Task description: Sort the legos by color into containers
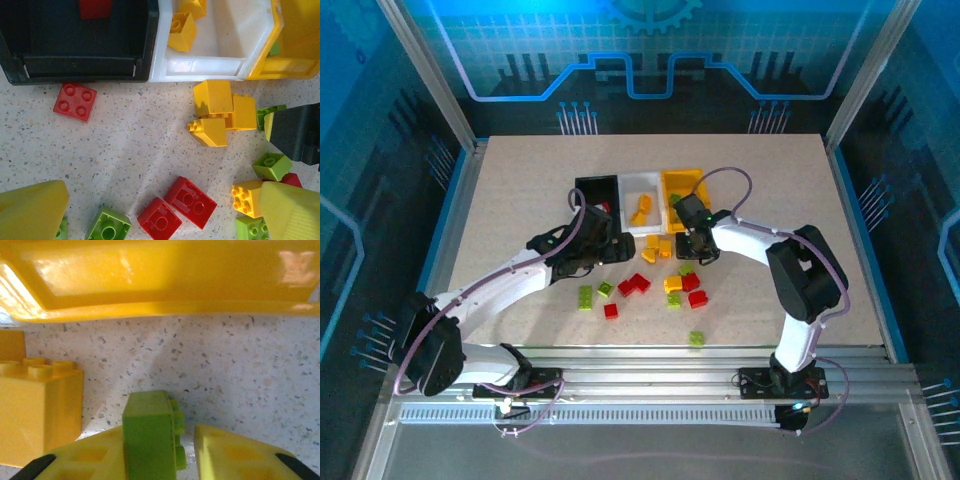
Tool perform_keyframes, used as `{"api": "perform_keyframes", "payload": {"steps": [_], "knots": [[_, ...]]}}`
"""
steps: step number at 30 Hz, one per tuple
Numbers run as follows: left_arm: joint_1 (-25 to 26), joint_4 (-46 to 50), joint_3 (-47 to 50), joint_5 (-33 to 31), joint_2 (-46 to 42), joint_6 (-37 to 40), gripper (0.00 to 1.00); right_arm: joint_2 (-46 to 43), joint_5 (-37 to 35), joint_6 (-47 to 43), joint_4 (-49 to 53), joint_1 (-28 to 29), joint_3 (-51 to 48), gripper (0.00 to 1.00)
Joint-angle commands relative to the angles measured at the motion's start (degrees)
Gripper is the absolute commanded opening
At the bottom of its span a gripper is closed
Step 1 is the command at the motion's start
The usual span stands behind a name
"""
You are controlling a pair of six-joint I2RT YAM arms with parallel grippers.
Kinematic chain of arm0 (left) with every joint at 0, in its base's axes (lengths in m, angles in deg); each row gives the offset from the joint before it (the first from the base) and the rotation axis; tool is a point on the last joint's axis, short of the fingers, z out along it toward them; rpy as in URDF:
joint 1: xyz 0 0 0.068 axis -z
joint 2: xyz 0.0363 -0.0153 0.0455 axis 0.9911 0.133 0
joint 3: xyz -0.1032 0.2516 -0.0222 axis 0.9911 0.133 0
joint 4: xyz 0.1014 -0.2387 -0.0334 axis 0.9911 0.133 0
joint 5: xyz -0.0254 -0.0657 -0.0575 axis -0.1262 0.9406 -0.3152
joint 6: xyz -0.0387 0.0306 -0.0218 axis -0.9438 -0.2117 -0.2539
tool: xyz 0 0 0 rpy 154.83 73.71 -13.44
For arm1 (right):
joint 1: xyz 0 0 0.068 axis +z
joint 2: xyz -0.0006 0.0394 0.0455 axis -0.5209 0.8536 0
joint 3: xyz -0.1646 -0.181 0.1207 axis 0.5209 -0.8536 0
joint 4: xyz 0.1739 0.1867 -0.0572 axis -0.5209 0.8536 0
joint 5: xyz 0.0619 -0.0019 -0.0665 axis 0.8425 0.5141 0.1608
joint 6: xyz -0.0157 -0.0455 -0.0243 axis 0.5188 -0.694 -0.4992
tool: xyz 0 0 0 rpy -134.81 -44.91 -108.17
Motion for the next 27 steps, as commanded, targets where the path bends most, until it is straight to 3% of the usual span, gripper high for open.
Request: {"api": "perform_keyframes", "payload": {"steps": [1,7,12,20,24,27], "knots": [[-0.1,0.8,1.0,-0.7,-0.1,-0.3,0.99,0.9,0.5,-1.5,-1.8,-0.5,0.4,0.36],[-0.1,1.1,1.5,-0.3,0.2,-0.5,0.99,1.9,1.4,-3.1,-2.8,-0.5,0.9,0.36],[-0.2,0.9,1.7,-0.4,0.4,-0.8,0.99,0.7,1.0,-3.4,-2.4,-0.5,0.5,0.28],[-0.2,1.2,1.7,-0.9,0.1,-0.5,0.99,-13.1,-2.2,-4.2,-0.4,1.0,-3.8,0.25],[-0.2,1.0,2.3,-1.3,-0.1,-0.3,0.99,-16.8,-3.3,-5.3,1.8,0.5,0.1,0.26],[-0.2,0.6,3.0,-1.2,-0.3,-0.8,0.99,-12.4,-3.2,-5.4,3.5,-0.7,6.2,0.27]]}}
